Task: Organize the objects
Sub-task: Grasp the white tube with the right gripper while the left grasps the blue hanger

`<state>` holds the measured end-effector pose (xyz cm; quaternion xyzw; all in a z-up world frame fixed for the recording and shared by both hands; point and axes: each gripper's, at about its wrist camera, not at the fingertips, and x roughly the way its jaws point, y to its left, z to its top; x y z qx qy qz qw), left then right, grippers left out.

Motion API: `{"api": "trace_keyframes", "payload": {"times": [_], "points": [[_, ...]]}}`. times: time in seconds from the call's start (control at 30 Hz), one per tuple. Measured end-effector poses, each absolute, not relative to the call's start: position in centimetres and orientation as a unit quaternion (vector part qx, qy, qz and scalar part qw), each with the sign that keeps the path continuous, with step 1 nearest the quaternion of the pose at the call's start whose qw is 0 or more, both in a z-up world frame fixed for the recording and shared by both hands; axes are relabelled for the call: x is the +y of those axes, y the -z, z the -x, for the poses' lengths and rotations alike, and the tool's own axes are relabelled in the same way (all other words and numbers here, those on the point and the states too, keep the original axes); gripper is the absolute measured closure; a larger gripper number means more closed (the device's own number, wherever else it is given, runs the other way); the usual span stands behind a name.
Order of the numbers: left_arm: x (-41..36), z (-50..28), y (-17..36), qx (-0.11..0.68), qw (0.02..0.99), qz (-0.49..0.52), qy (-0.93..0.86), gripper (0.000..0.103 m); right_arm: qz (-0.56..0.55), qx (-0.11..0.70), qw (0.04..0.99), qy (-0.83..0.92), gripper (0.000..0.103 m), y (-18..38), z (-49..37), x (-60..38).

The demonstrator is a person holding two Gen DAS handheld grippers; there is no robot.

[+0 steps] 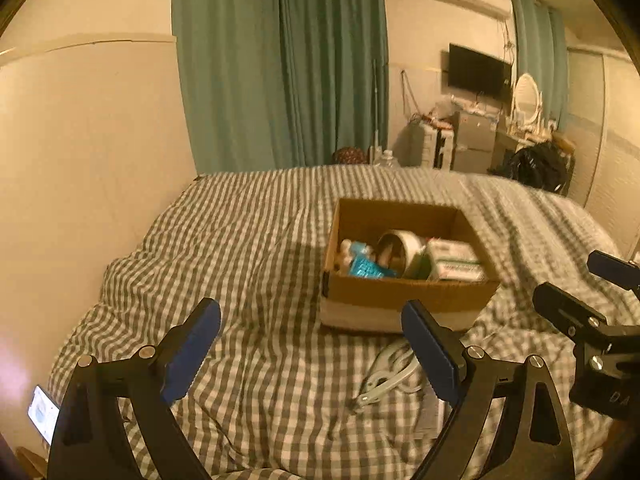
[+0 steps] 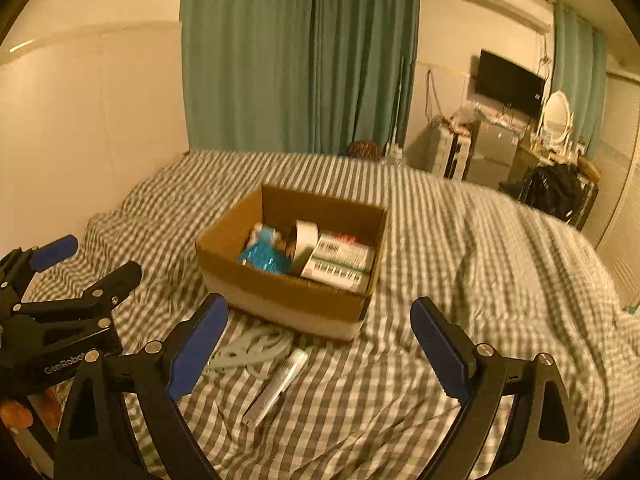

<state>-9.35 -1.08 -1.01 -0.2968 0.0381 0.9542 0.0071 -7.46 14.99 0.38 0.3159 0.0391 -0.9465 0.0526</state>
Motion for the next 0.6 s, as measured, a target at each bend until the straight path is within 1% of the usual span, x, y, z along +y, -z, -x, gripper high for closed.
{"api": "trace_keyframes", "payload": {"times": [0.23,0.43,0.5,0.6], "points": [[-0.6,10.8,6.0,0.058,0.002,0.329,-0.942,0.009,-0.365,0.034,0.055,0.929,0.012,4.9,9.2,14.7],[-1.0,11.8,10.4,0.087,-0.014,0.364,-0.927,0.009,-0.428,0.021,0.076,0.901,0.028,10.0,11.2,13.7],[-1.4,12.2,11.5,0.087,-0.015,0.374,-0.923,0.009,-0.443,0.019,0.084,0.892,0.036,11.5,11.7,13.1],[-1.6,12.6,12.7,0.084,-0.014,0.385,-0.919,0.009,-0.460,0.016,0.091,0.883,0.043,13.5,12.4,12.4]]}}
